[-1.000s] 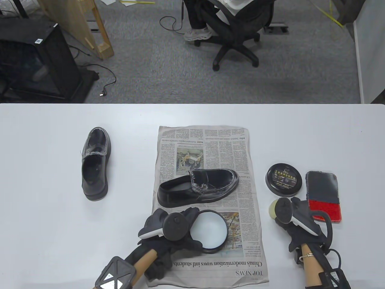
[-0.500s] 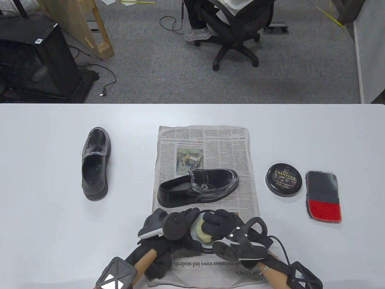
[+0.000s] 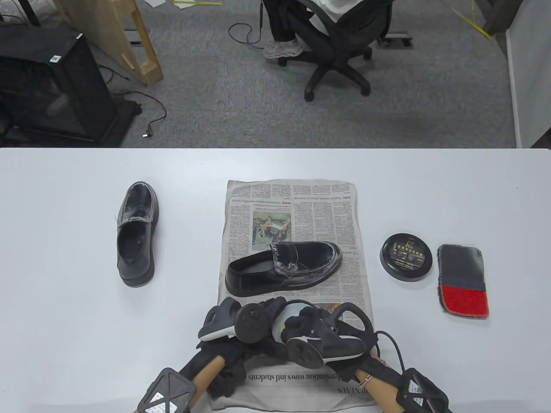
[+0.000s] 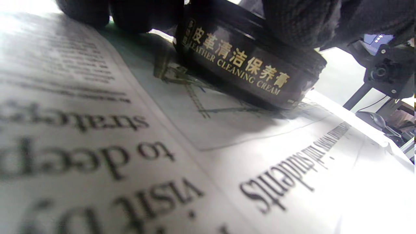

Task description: Dip and apply leather care cream with polishing sponge on shoes

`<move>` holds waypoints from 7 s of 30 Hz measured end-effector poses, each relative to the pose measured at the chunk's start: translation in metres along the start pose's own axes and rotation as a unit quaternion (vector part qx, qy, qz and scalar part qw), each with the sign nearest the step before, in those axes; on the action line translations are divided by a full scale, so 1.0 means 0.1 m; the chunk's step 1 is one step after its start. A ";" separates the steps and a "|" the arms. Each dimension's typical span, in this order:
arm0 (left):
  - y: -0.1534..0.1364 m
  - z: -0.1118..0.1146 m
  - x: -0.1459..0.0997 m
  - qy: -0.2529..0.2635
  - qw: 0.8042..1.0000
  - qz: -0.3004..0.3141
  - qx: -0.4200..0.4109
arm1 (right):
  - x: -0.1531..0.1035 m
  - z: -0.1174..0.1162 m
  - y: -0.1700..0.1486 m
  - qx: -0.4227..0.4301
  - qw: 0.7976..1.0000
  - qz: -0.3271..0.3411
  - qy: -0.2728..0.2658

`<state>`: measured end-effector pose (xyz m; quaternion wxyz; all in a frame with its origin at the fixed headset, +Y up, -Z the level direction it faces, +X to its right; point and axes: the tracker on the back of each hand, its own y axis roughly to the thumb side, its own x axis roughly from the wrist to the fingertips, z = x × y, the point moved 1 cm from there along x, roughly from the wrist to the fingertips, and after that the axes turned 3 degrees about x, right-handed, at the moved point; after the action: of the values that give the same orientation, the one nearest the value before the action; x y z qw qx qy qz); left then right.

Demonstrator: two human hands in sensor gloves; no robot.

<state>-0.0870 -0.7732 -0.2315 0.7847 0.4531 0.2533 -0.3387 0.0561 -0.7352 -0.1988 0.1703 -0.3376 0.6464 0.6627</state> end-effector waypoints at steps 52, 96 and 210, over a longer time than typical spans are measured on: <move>-0.64 -0.72 0.43 0.080 0.958 -0.241 0.133 | 0.30 -0.10 -1.26 0.092 0.958 -0.250 -0.108; -0.72 -0.69 0.41 0.093 0.960 -0.255 0.075 | 0.39 -0.15 -1.33 0.076 0.933 -0.341 -0.083; -0.78 -0.66 0.43 0.074 0.971 -0.219 0.055 | 0.36 -0.05 -1.09 -0.015 0.958 -0.271 -0.095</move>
<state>-0.1245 -0.7560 -0.3337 0.6446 0.4526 0.3847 -0.4812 0.1037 -0.7358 -0.3036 0.3986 -0.4382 0.5019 0.6303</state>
